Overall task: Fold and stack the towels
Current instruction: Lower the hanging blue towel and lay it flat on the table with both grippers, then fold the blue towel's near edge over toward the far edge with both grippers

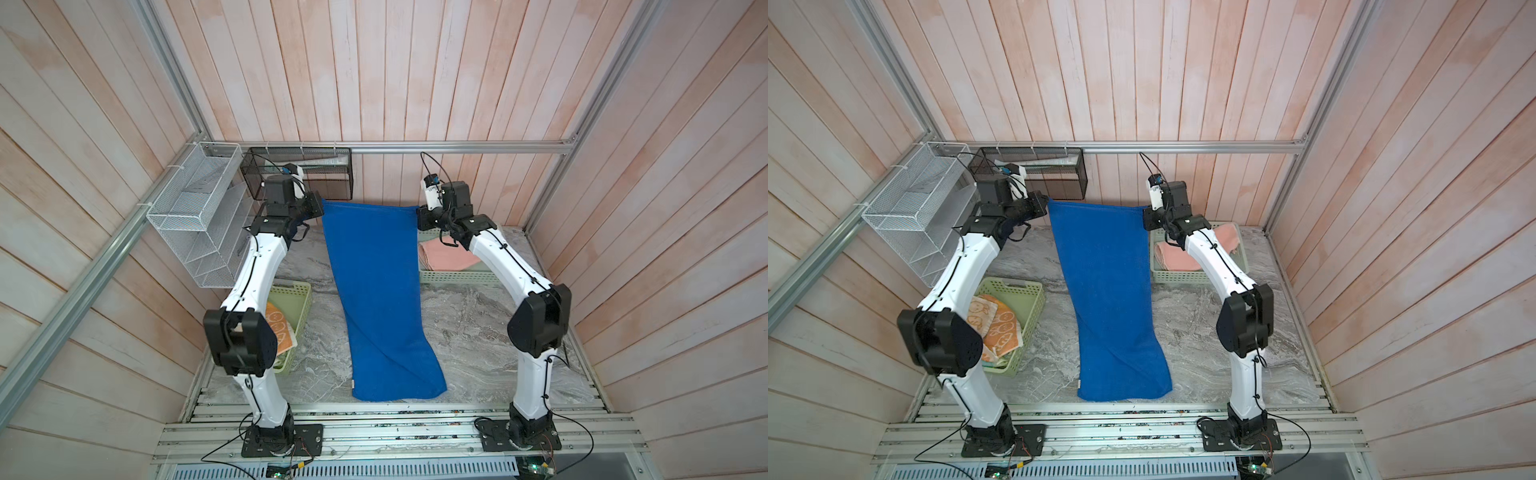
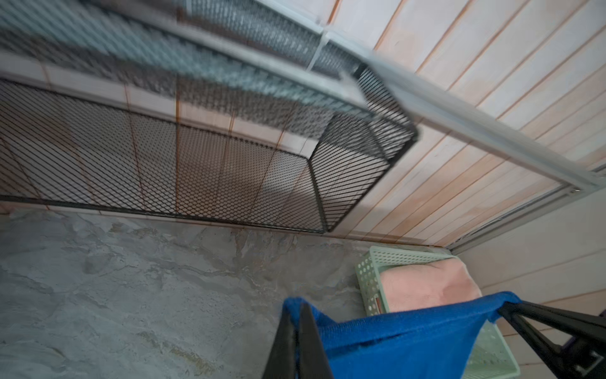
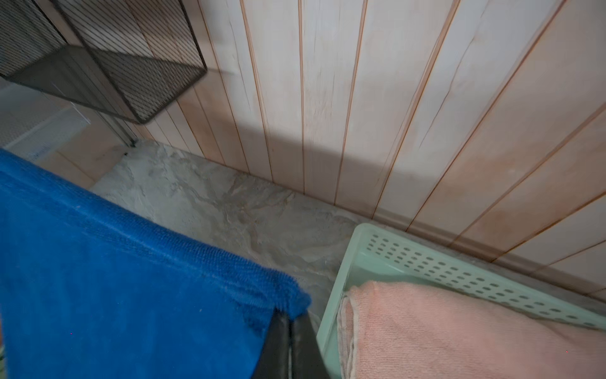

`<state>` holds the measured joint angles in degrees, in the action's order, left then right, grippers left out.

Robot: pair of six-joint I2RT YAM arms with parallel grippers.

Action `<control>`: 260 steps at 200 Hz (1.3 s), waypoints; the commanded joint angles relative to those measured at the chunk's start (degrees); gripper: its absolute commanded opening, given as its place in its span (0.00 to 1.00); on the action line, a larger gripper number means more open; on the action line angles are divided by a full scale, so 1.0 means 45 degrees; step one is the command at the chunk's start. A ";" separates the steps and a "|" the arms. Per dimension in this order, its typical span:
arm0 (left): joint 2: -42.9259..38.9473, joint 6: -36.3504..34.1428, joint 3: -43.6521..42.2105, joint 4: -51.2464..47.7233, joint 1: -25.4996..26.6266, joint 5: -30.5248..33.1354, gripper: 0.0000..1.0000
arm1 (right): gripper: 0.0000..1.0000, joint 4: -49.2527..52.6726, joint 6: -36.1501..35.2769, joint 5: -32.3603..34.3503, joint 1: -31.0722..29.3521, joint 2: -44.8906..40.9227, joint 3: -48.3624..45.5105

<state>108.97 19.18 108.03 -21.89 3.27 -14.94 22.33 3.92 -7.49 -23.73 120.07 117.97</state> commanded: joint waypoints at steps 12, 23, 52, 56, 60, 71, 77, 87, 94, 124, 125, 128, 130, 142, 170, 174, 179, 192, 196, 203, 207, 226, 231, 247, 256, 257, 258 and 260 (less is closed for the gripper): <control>0.0467 0.0368 -0.0618 0.1373 -0.0277 -0.0190 0.00 | 0.00 0.1253 0.0220 -0.0824 0.0055 0.0477 0.1062; 0.0270 0.0386 -0.1528 0.1735 -0.0277 -0.0146 0.00 | 0.00 0.0942 0.0222 -0.0759 -0.0054 0.0349 0.0343; -0.0598 0.0640 -0.4116 0.2508 -0.0248 -0.0185 0.00 | 0.00 0.0039 0.0155 -0.0168 -0.0528 -0.0461 -0.2169; -0.0769 0.0687 -0.4512 0.2631 -0.0229 -0.0211 0.00 | 0.00 -0.0038 0.0154 -0.0084 -0.0606 -0.0592 -0.2482; -0.0943 0.0740 -0.4889 0.2725 -0.0204 -0.0230 0.00 | 0.00 -0.0110 0.0144 -0.0025 -0.0675 -0.0700 -0.2797; -0.1427 0.0918 -0.5821 0.2840 -0.0122 -0.0293 0.00 | 0.00 -0.0246 0.0162 0.0035 -0.0834 -0.1054 -0.3594; -0.1724 0.1021 -0.6434 0.2898 -0.0040 -0.0313 0.00 | 0.00 -0.0323 0.0197 0.0127 -0.0930 -0.1240 -0.4057; -0.2220 0.1251 -0.7405 0.3091 0.0143 -0.0404 0.00 | 0.00 -0.0448 0.0306 0.0168 -0.1067 -0.1566 -0.4829; -0.2549 0.1356 -0.8019 0.3207 0.0317 -0.0467 0.00 | 0.00 -0.0538 0.0401 0.0146 -0.1159 -0.1819 -0.5376; -0.3336 0.1829 -1.0060 0.2922 0.1348 -0.0564 0.00 | 0.00 -0.0627 0.0877 0.0066 -0.1597 -0.2864 -0.7715; -0.3355 0.1850 -1.0109 0.2897 0.1375 -0.0566 0.00 | 0.00 -0.0626 0.0901 0.0064 -0.1609 -0.2908 -0.7796; -0.3400 0.1883 -1.0279 0.2822 0.1468 -0.0572 0.00 | 0.00 -0.0609 0.0973 0.0052 -0.1643 -0.3030 -0.8042; -0.3435 0.1903 -1.0418 0.2767 0.1517 -0.0558 0.00 | 0.00 -0.0582 0.1030 0.0045 -0.1681 -0.3108 -0.8191; -0.3727 0.2160 -1.1255 0.2687 0.1768 -0.0490 0.00 | 0.00 -0.0544 0.1363 -0.0012 -0.1785 -0.3575 -0.9179; -0.4350 0.2754 -1.2961 0.3002 0.1907 -0.0563 0.00 | 0.00 -0.1078 0.2025 -0.0470 -0.1854 -0.4483 -1.1438; -0.4385 0.2768 -1.3094 0.3026 0.1937 -0.0595 0.00 | 0.00 -0.1168 0.2086 -0.0536 -0.1845 -0.4567 -1.1702; -0.4383 0.2769 -1.3195 0.3010 0.1977 -0.0648 0.00 | 0.00 -0.1301 0.2146 -0.0609 -0.1858 -0.4637 -1.1974; -0.4297 0.2718 -1.3364 0.2982 0.2039 -0.0689 0.00 | 0.00 -0.1510 0.2179 -0.0840 -0.1852 -0.4599 -1.2530; -0.4279 0.2696 -1.3407 0.2952 0.2044 -0.0670 0.00 | 0.00 -0.1524 0.2194 -0.0887 -0.1840 -0.4537 -1.2654; -0.4240 0.2672 -1.3497 0.2959 0.2049 -0.0641 0.00 | 0.00 -0.1670 0.2213 -0.0998 -0.1855 -0.4418 -1.2859; -0.4202 0.2654 -1.3515 0.2918 0.2046 -0.0645 0.00 | 0.00 -0.1765 0.2203 -0.1103 -0.1842 -0.4334 -1.2972; -0.4059 0.2422 -1.3462 0.2708 0.2020 -0.0357 0.00 | 0.00 -0.2279 0.2300 -0.1363 -0.1854 -0.3890 -1.3390; -0.4025 0.2338 -1.3417 0.2555 0.1995 -0.0217 0.00 | 0.00 -0.2444 0.2338 -0.1446 -0.1845 -0.3777 -1.3481; -0.3998 0.2047 -1.3212 0.2170 0.1806 0.0025 0.00 | 0.00 -0.2867 0.2568 -0.1968 -0.1866 -0.3450 -1.3619; -0.3990 0.1925 -1.3165 0.2028 0.1582 0.0037 0.00 | 0.00 -0.3088 0.2758 -0.2217 -0.1879 -0.3303 -1.3681; -0.3995 0.1908 -1.3166 0.2010 0.1551 0.0038 0.00 | 0.00 -0.3117 0.2789 -0.2240 -0.1878 -0.3293 -1.3679; -0.4008 0.1899 -1.3166 0.1992 0.1516 0.0038 0.00 | 0.00 -0.3141 0.2814 -0.2261 -0.1887 -0.3289 -1.3678; -0.4017 0.1863 -1.3166 0.1969 0.1451 0.0053 0.00 | 0.00 -0.3188 0.2852 -0.2301 -0.1879 -0.3261 -1.3702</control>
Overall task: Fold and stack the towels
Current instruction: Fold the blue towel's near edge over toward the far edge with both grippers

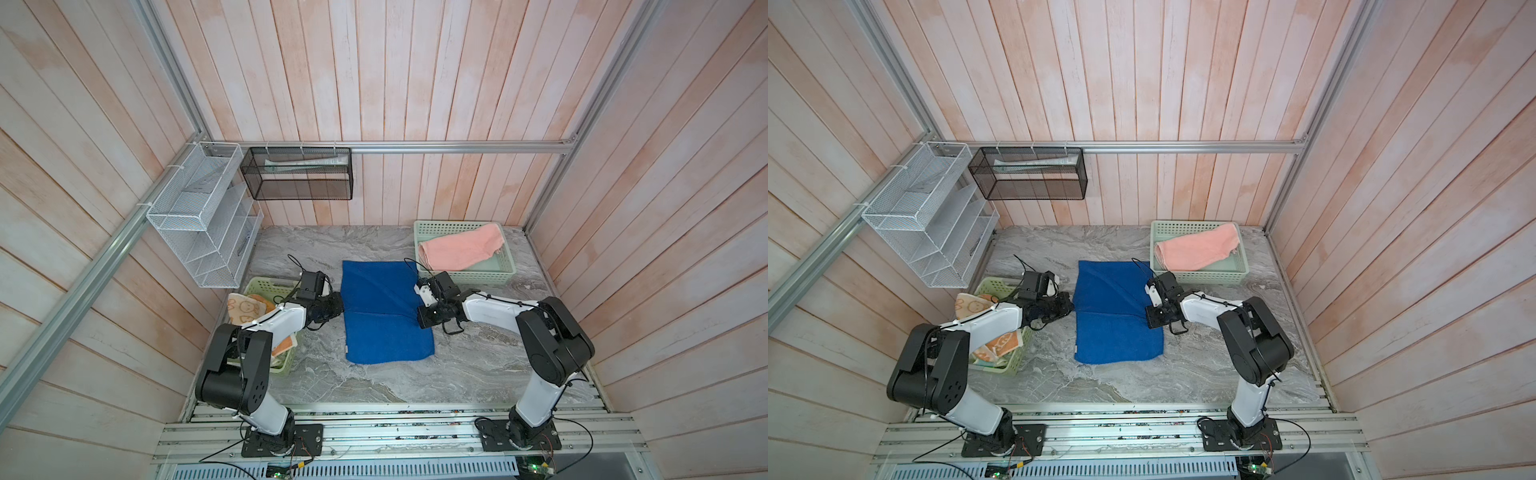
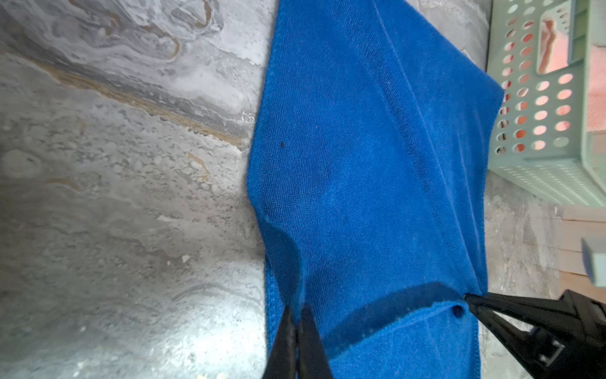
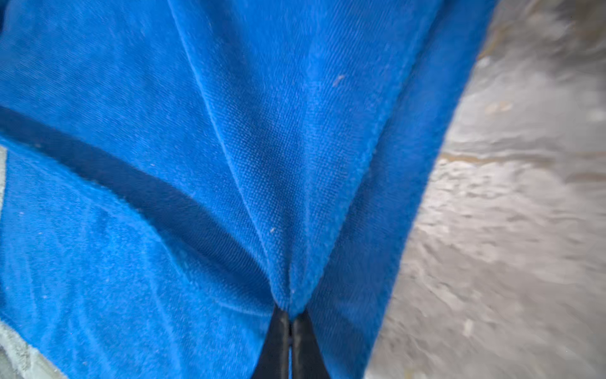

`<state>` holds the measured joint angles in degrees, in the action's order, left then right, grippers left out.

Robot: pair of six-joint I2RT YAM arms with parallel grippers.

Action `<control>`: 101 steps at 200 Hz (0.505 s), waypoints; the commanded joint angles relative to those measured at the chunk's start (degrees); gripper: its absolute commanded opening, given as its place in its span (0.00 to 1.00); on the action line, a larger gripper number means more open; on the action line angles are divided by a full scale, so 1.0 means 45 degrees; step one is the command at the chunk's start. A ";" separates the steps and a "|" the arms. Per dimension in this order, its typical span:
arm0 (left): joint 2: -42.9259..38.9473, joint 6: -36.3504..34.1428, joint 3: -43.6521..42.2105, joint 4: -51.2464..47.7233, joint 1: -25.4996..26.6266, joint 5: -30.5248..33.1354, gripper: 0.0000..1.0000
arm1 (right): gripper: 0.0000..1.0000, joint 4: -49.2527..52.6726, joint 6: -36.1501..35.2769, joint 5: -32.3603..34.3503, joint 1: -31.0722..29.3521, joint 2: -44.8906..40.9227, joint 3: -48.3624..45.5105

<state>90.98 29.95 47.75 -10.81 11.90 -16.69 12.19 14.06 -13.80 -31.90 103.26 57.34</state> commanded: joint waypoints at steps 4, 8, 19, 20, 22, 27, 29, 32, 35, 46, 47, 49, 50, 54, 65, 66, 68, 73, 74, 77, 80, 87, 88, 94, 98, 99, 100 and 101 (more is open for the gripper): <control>-0.0037 -0.0582 0.0215 -0.0576 -0.0615 0.0407 0.00 | 0.00 -0.1031 0.0691 -0.0984 -0.0095 0.0506 -0.0259; -0.0068 -0.0642 0.0236 -0.0635 -0.0758 0.0350 0.00 | 0.00 -0.1116 0.0785 -0.1104 -0.0117 0.0563 -0.0272; -0.0237 -0.0836 0.0215 -0.0859 -0.1098 0.0320 0.00 | 0.00 -0.1285 0.1067 -0.1362 -0.0195 0.0678 -0.0311; -0.0257 -0.0856 0.0212 -0.0879 -0.1129 0.0335 0.00 | 0.00 -0.1293 0.1090 -0.1384 -0.0215 0.0682 -0.0306; -0.0306 -0.0895 0.0211 -0.0909 -0.1177 0.0341 0.00 | 0.00 -0.1285 0.1131 -0.1410 -0.0240 0.0699 -0.0302; -0.0457 -0.0969 0.0184 -0.0985 -0.1277 0.0348 0.00 | 0.00 -0.1285 0.1238 -0.1478 -0.0304 0.0702 -0.0267; -0.0512 -0.1006 0.0189 -0.1033 -0.1312 0.0344 0.00 | 0.00 -0.1288 0.1286 -0.1492 -0.0336 0.0704 -0.0254; -0.0591 -0.1053 0.0190 -0.1084 -0.1348 0.0353 0.00 | 0.00 -0.1268 0.1347 -0.1526 -0.0370 0.0705 -0.0220; -0.0682 -0.1100 0.0190 -0.1130 -0.1369 0.0354 0.00 | 0.00 -0.1224 0.1398 -0.1540 -0.0391 0.0690 -0.0184; -0.0996 -0.1202 0.0190 -0.1351 -0.1379 0.0344 0.00 | 0.00 -0.1010 0.1576 -0.1509 -0.0484 0.0514 -0.0001; -0.1027 -0.1205 0.0190 -0.1369 -0.1377 0.0327 0.00 | 0.00 -0.0970 0.1598 -0.1496 -0.0497 0.0492 0.0015; -0.1089 -0.1217 0.0190 -0.1407 -0.1376 0.0290 0.00 | 0.00 -0.0921 0.1625 -0.1487 -0.0506 0.0452 0.0051; -0.1112 -0.1222 0.0190 -0.1426 -0.1375 0.0271 0.00 | 0.00 -0.0887 0.1632 -0.1466 -0.0507 0.0442 0.0080; -0.1226 -0.1205 0.0181 -0.1486 -0.1365 0.0215 0.00 | 0.00 -0.0767 0.1697 -0.1421 -0.0499 0.0322 0.0169; -0.1549 -0.1170 0.0142 -0.1696 -0.1346 -0.0051 0.00 | 0.00 -0.0292 0.1713 -0.1192 -0.0492 -0.0009 0.0482; -0.1586 -0.1160 0.0137 -0.1717 -0.1341 -0.0076 0.00 | 0.00 -0.0175 0.1716 -0.1172 -0.0481 -0.0052 0.0482; -0.1644 -0.1156 0.0133 -0.1758 -0.1337 -0.0109 0.00 | 0.00 -0.0058 0.1693 -0.1117 -0.0487 -0.0095 0.0559; -0.1832 -0.1128 0.0132 -0.1905 -0.1326 -0.0137 0.00 | 0.00 0.0232 0.1606 -0.1023 -0.0489 -0.0261 0.0763; -0.1874 -0.1119 0.0132 -0.1929 -0.1312 -0.0148 0.00 | 0.00 0.0305 0.1594 -0.1009 -0.0489 -0.0296 0.0807; -0.1997 -0.1118 0.0137 -0.2009 -0.1299 -0.0162 0.00 | 0.00 0.0481 0.1541 -0.0931 -0.0472 -0.0394 0.0907; -0.2122 -0.1111 0.0115 -0.2080 -0.1266 -0.0174 0.00 | 0.00 0.0677 0.1467 -0.0865 -0.0441 -0.0480 0.1053; -0.2441 -0.1049 0.0083 -0.2202 -0.1184 -0.0193 0.00 | 0.00 0.1120 0.1293 -0.0715 -0.0389 -0.0666 0.1373; -0.2491 -0.1030 0.0078 -0.2214 -0.1162 -0.0186 0.00 | 0.00 0.1179 0.1281 -0.0699 -0.0381 -0.0693 0.1415; -0.2755 -0.0944 0.0046 -0.2286 -0.1033 -0.0190 0.00 | 0.00 0.1520 0.1143 -0.0641 -0.0282 -0.0842 0.1653; -0.2950 -0.0880 0.0020 -0.2302 -0.0919 -0.0167 0.00 | 0.00 0.1710 0.1041 -0.0647 -0.0225 -0.0944 0.1796; -0.2990 -0.0858 0.0017 -0.2303 -0.0884 -0.0163 0.00 | 0.00 0.1757 0.1018 -0.0665 -0.0210 -0.0969 0.1822; -0.3030 -0.0837 -0.0003 -0.2304 -0.0856 -0.0171 0.00 | 0.00 0.1810 0.0997 -0.0664 -0.0174 -0.0992 0.1844; -0.3069 -0.0817 -0.0014 -0.2315 -0.0842 -0.0165 0.00 | 0.00 0.1846 0.0987 -0.0664 -0.0156 -0.1012 0.1875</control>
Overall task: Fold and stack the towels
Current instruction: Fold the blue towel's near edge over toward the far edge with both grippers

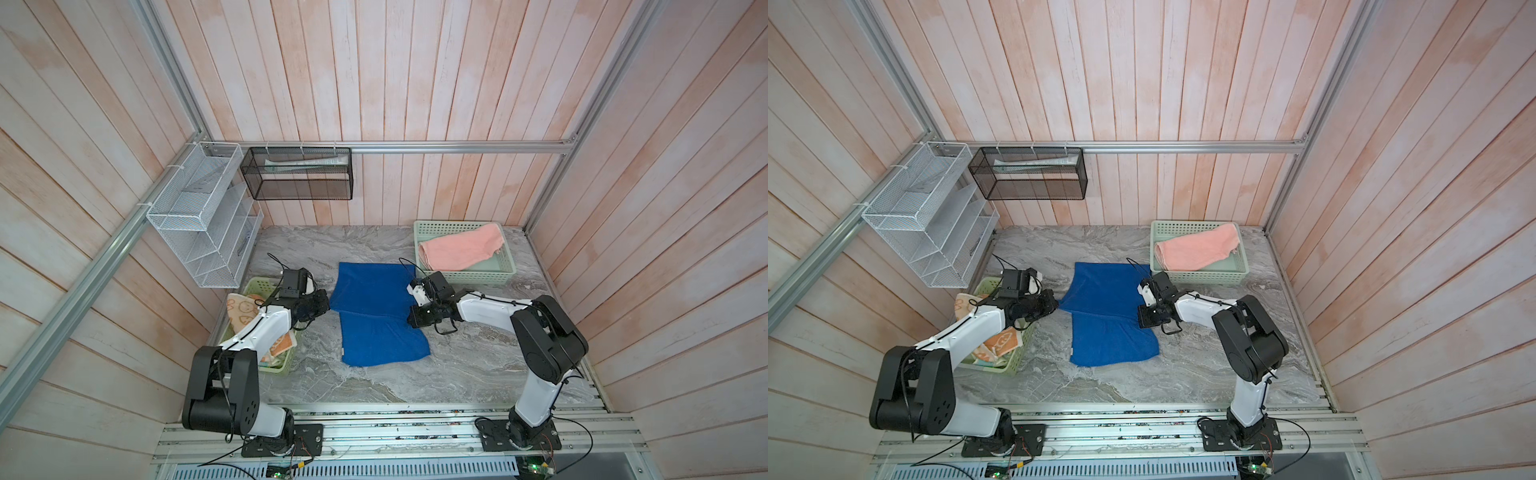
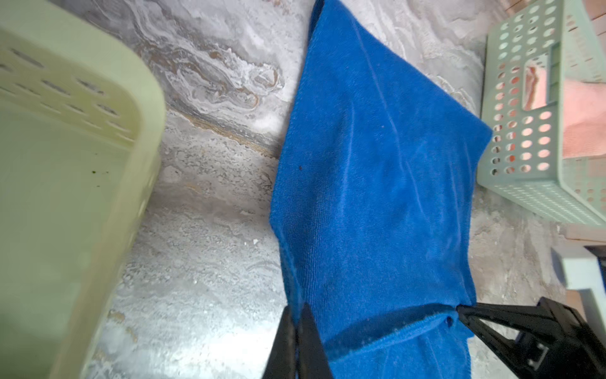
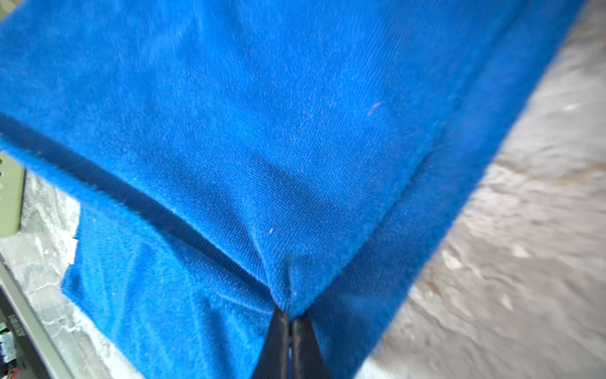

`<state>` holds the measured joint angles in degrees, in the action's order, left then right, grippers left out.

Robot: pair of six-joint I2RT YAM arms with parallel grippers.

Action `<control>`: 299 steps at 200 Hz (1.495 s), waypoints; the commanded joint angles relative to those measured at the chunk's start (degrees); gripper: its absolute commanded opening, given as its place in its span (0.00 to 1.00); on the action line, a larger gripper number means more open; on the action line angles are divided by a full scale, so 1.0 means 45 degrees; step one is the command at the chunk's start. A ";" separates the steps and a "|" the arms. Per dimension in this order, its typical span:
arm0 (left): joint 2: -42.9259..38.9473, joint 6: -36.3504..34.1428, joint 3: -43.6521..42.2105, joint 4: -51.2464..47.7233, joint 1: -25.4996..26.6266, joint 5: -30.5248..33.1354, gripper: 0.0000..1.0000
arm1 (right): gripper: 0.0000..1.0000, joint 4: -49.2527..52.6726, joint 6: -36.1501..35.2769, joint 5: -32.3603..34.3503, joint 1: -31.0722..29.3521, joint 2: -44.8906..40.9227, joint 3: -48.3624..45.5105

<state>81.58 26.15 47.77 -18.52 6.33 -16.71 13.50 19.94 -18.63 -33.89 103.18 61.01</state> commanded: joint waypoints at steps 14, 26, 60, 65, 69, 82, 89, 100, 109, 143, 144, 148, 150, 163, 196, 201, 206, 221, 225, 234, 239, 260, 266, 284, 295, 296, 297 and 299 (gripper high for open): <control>-0.1390 0.0369 -0.0146 -0.0709 0.0961 -0.0068 0.00 | 0.00 0.2079 -0.0533 0.0178 0.0645 -0.1215 0.1338; -0.1611 0.0741 -0.0427 -0.0663 0.1385 -0.0054 0.00 | 0.00 0.2420 -0.0637 -0.0055 0.0878 -0.1323 0.1355; -0.1952 0.1758 -0.2035 0.0048 0.1805 -0.0209 0.00 | 0.00 0.2343 -0.0558 -0.0444 0.0957 -0.1874 0.0069; -0.1964 0.1864 -0.2264 0.0192 0.1858 -0.0250 0.00 | 0.00 0.2218 -0.0514 -0.0559 0.0950 -0.1925 -0.0219; -0.1976 0.1941 -0.2431 0.0286 0.1938 -0.0266 0.00 | 0.00 0.2130 -0.0462 -0.0655 0.0954 -0.1934 -0.0436; -0.1862 0.2124 -0.2909 0.0576 0.2147 -0.0324 0.00 | 0.00 0.1731 -0.0324 -0.1021 0.0959 -0.1886 -0.1127; -0.1705 0.2194 -0.3123 0.0706 0.2212 -0.0396 0.00 | 0.00 0.1459 -0.0245 -0.1210 0.0959 -0.1825 -0.1485; -0.1441 0.2288 -0.3395 0.0939 0.2293 -0.0500 0.00 | 0.00 0.1024 -0.0116 -0.1393 0.0966 -0.1692 -0.1958; -0.1225 0.2328 -0.3588 0.1145 0.2312 -0.0583 0.00 | 0.00 0.0792 -0.0047 -0.1450 0.0967 -0.1524 -0.2225; -0.0525 0.2163 -0.3658 0.1141 0.2320 -0.0210 0.00 | 0.00 0.0544 -0.0018 -0.1333 0.0950 -0.1072 -0.2529; -0.0499 0.2160 -0.3640 0.1135 0.2322 -0.0182 0.00 | 0.00 0.0540 -0.0018 -0.1330 0.0959 -0.1072 -0.2526; -0.0460 0.2096 -0.3609 0.1083 0.2312 -0.0101 0.00 | 0.00 0.0563 -0.0006 -0.1328 0.0953 -0.1068 -0.2537; -0.0455 0.2059 -0.3581 0.1058 0.2311 -0.0072 0.00 | 0.00 0.0582 -0.0010 -0.1313 0.0965 -0.1071 -0.2517; -0.0319 0.1827 -0.3231 0.0746 0.2283 0.0156 0.00 | 0.00 0.0781 -0.0020 -0.1166 0.0954 -0.1157 -0.2371; -0.1066 0.1364 -0.1895 -0.0671 0.2245 0.0470 0.00 | 0.00 0.2112 -0.0105 -0.0721 0.0959 -0.2115 -0.1375; -0.1326 0.1323 -0.1670 -0.0900 0.2236 0.0558 0.00 | 0.00 0.2364 -0.0096 -0.0683 0.0955 -0.2298 -0.1225; -0.1566 0.1284 -0.1494 -0.1168 0.2234 0.0588 0.00 | 0.00 0.2624 -0.0113 -0.0638 0.0964 -0.2532 -0.1081; -0.2360 0.1222 -0.0984 -0.1870 0.2328 0.0709 0.00 | 0.00 0.3418 -0.0084 -0.0553 0.0932 -0.3280 -0.0779; -0.2584 0.1235 -0.0898 -0.2070 0.2370 0.0723 0.00 | 0.00 0.3625 -0.0044 -0.0547 0.0932 -0.3485 -0.0757; -0.3065 0.1358 -0.0831 -0.2378 0.2478 0.0726 0.00 | 0.00 0.4046 0.0019 -0.0529 0.0881 -0.3965 -0.0700; -0.3327 0.1478 -0.0845 -0.2547 0.2549 0.0725 0.00 | 0.00 0.4236 0.0112 -0.0508 0.0838 -0.4223 -0.0728; -0.4392 0.2151 -0.1317 -0.3005 0.3115 0.0896 0.00 | 0.00 0.4432 0.0654 -0.0537 0.0537 -0.5400 -0.1390; -0.4631 0.2363 -0.1634 -0.2974 0.3244 0.0891 0.00 | 0.00 0.4217 0.0855 -0.0627 0.0479 -0.5651 -0.1784; -0.5090 0.3095 -0.2972 -0.2349 0.3391 0.0510 0.00 | 0.00 0.3089 0.1473 -0.1017 0.0447 -0.6033 -0.3388; -0.5086 0.3392 -0.3731 -0.1813 0.3414 0.0246 0.00 | 0.00 0.2319 0.1652 -0.1397 0.0436 -0.5879 -0.4150; -0.5084 0.3410 -0.3784 -0.1758 0.3416 0.0212 0.00 | 0.00 0.2257 0.1657 -0.1441 0.0429 -0.5859 -0.4216; -0.5083 0.3428 -0.3811 -0.1721 0.3407 0.0185 0.00 | 0.00 0.2188 0.1669 -0.1492 0.0425 -0.5819 -0.4268; -0.5068 0.3466 -0.3943 -0.1620 0.3425 0.0141 0.00 | 0.00 0.2091 0.1693 -0.1550 0.0427 -0.5765 -0.4351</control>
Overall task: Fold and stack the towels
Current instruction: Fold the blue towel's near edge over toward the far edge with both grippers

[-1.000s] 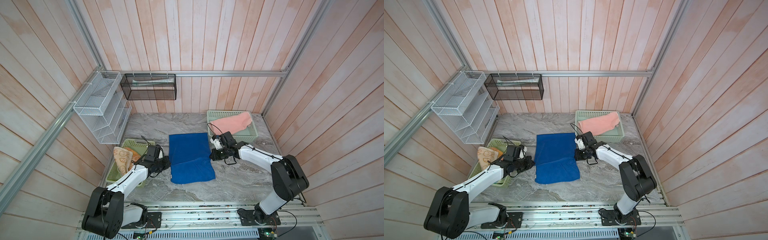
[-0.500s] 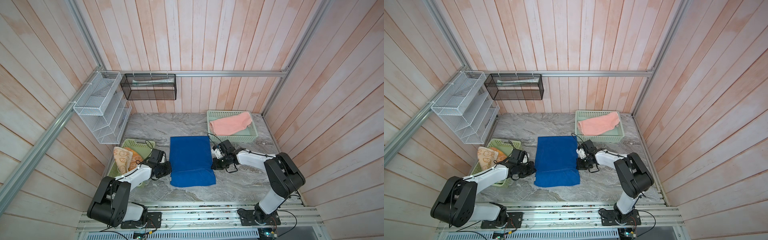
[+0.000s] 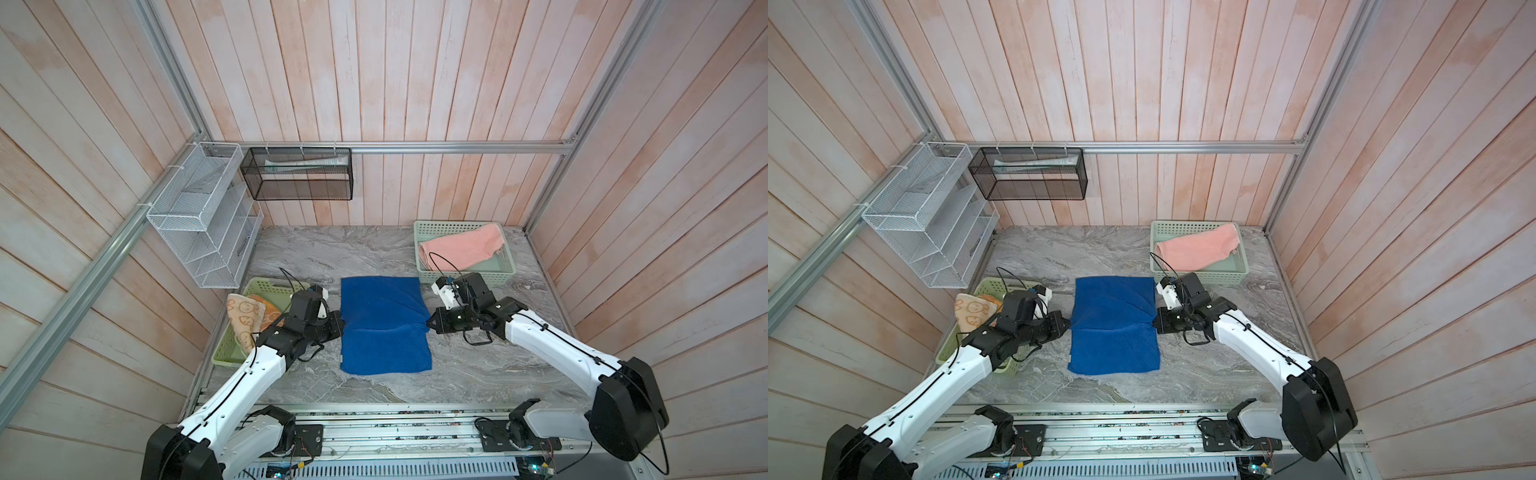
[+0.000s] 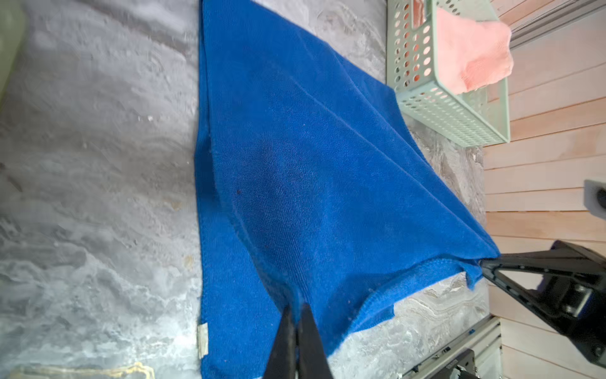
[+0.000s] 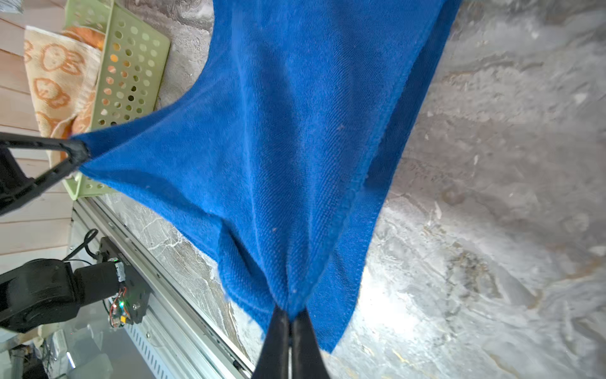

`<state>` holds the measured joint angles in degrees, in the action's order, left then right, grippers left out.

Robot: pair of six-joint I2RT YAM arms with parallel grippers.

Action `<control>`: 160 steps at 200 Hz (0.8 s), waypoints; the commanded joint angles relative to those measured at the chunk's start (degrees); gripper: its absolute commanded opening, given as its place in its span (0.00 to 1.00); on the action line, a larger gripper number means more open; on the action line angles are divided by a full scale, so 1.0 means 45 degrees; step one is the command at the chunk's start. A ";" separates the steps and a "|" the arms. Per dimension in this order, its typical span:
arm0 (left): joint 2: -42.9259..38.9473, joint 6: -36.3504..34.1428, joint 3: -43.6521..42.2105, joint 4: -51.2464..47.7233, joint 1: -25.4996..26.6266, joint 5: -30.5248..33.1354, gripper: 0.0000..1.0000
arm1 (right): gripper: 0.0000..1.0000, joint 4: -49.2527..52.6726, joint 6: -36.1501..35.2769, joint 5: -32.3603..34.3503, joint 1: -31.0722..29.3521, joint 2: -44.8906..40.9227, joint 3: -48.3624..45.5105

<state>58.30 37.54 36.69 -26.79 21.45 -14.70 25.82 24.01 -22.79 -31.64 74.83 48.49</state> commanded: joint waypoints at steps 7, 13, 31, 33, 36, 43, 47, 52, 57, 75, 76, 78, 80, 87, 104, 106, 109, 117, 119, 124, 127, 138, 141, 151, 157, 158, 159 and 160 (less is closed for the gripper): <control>0.0219 0.1051 -0.1842 0.0561 0.0067 -0.0436 0.00 | 0.00 -0.1074 0.0855 -0.0843 -0.0097 0.0758 -0.1900; 0.0305 0.1137 -0.2134 0.0862 0.0071 -0.0536 0.00 | 0.00 -0.1309 0.0856 -0.0883 -0.0093 0.0953 -0.2071; 0.0758 0.1199 -0.2589 0.1438 0.0066 -0.0688 0.00 | 0.00 -0.1697 0.0721 -0.0780 -0.0117 0.1491 -0.2295; 0.0809 0.1182 -0.2602 0.1479 0.0074 -0.0691 0.00 | 0.00 -0.1711 0.0686 -0.0724 -0.0118 0.1569 -0.2297; 0.0893 0.1171 -0.2620 0.1497 0.0076 -0.0666 0.00 | 0.00 -0.1698 0.0632 -0.0687 -0.0118 0.1608 -0.2272; 0.1049 0.1105 -0.2608 0.1493 0.0075 -0.0640 0.00 | 0.00 -0.1620 0.0538 -0.0586 -0.0103 0.1742 -0.2212; 0.1101 0.1090 -0.2596 0.1494 0.0076 -0.0629 0.00 | 0.00 -0.1571 0.0503 -0.0532 -0.0116 0.1783 -0.2185; 0.1157 0.1041 -0.2569 0.1481 0.0076 -0.0594 0.00 | 0.00 -0.1518 0.0444 -0.0486 -0.0109 0.1808 -0.2121; 0.1165 0.1005 -0.2531 0.1425 0.0075 -0.0585 0.00 | 0.00 -0.1469 0.0424 -0.0438 -0.0102 0.1783 -0.2075; 0.1005 0.0918 -0.2316 0.1143 0.0076 -0.0438 0.00 | 0.00 -0.1091 0.0298 -0.0263 -0.0117 0.1603 -0.1812; 0.0987 0.0917 -0.2295 0.1106 0.0076 -0.0431 0.00 | 0.00 -0.1052 0.0284 -0.0246 -0.0108 0.1579 -0.1801; 0.0959 0.0906 -0.2269 0.1040 0.0067 -0.0427 0.00 | 0.00 -0.1007 0.0273 -0.0234 -0.0110 0.1552 -0.1769; 0.0947 0.0899 -0.2224 0.0974 0.0074 -0.0396 0.00 | 0.00 -0.0943 0.0261 -0.0226 -0.0111 0.1515 -0.1737; 0.0806 0.0878 -0.2074 0.0733 0.0072 -0.0352 0.00 | 0.00 -0.0706 0.0232 -0.0175 -0.0117 0.1370 -0.1598; 0.0343 0.0820 -0.1636 -0.0023 0.0076 -0.0182 0.00 | 0.00 -0.0039 0.0192 -0.0098 -0.0115 0.0888 -0.1300; 0.0276 0.0818 -0.1602 -0.0126 0.0076 -0.0174 0.00 | 0.00 0.0051 0.0192 -0.0099 -0.0117 0.0822 -0.1263; 0.0177 0.0818 -0.1518 -0.0266 0.0067 -0.0145 0.00 | 0.00 0.0183 0.0194 -0.0079 -0.0118 0.0734 -0.1222; -0.0103 0.0818 -0.1359 -0.0659 0.0076 -0.0109 0.00 | 0.00 0.0485 0.0192 -0.0083 -0.0108 0.0408 -0.1168; -0.0148 0.0838 -0.1337 -0.0754 0.0067 -0.0092 0.00 | 0.00 0.0539 0.0197 -0.0076 -0.0115 0.0326 -0.1166; -0.0327 0.0864 -0.1300 -0.0989 0.0072 -0.0074 0.00 | 0.00 0.0673 0.0192 -0.0089 -0.0116 0.0152 -0.1181; -0.0426 0.0890 -0.1273 -0.1117 0.0073 -0.0044 0.00 | 0.00 0.0744 0.0202 -0.0112 -0.0118 0.0049 -0.1227; -0.0629 0.1058 -0.1323 -0.1440 0.0077 -0.0118 0.00 | 0.00 0.0843 0.0259 -0.0222 -0.0116 -0.0240 -0.1500; -0.0676 0.1126 -0.1376 -0.1439 0.0103 -0.0128 0.00 | 0.00 0.0794 0.0278 -0.0282 -0.0118 -0.0300 -0.1625; -0.0724 0.1349 -0.1639 -0.1094 0.0311 -0.0248 0.00 | 0.00 0.0299 0.0372 -0.0580 -0.0109 -0.0395 -0.2226; -0.0637 0.1534 -0.1898 -0.0706 0.0354 -0.0418 0.00 | 0.00 -0.0246 0.0513 -0.0903 -0.0113 -0.0366 -0.2753; -0.0615 0.1557 -0.1949 -0.0629 0.0352 -0.0461 0.00 | 0.00 -0.0326 0.0538 -0.0957 -0.0115 -0.0362 -0.2829; -0.0585 0.1588 -0.1975 -0.0551 0.0351 -0.0501 0.00 | 0.00 -0.0405 0.0560 -0.1003 -0.0107 -0.0351 -0.2896; -0.0560 0.1613 -0.2036 -0.0473 0.0350 -0.0541 0.00 | 0.00 -0.0484 0.0581 -0.1027 -0.0103 -0.0345 -0.2968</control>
<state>55.48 42.30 29.82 -29.02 22.13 -16.10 24.91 25.52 -24.71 -32.01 73.38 40.82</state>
